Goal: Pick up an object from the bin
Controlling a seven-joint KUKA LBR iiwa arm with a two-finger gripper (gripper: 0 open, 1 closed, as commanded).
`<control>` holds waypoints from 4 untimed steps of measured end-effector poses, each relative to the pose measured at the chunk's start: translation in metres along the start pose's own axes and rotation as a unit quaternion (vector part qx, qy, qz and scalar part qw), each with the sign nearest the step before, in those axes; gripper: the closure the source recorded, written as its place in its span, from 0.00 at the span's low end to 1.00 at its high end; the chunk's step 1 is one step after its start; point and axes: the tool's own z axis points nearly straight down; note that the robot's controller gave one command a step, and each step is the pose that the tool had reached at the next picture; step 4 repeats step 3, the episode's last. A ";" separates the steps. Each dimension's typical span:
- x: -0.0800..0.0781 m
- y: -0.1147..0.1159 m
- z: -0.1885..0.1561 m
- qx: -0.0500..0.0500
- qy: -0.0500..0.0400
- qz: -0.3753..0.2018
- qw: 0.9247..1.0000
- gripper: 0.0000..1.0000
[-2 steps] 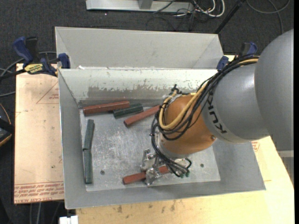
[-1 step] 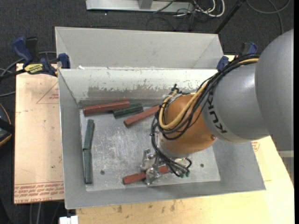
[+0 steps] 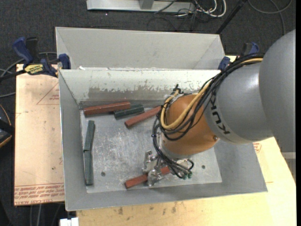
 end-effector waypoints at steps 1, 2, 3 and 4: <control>0.003 0.000 -0.018 0.000 0.006 0.000 1.000 1.00; 0.000 0.000 -0.032 0.001 0.002 0.001 1.000 1.00; 0.000 0.000 -0.040 0.001 0.002 0.001 1.000 1.00; 0.000 0.000 -0.040 0.001 0.002 0.001 1.000 1.00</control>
Offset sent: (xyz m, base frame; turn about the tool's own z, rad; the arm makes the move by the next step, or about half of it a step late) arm 0.0001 0.0001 0.0414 0.0000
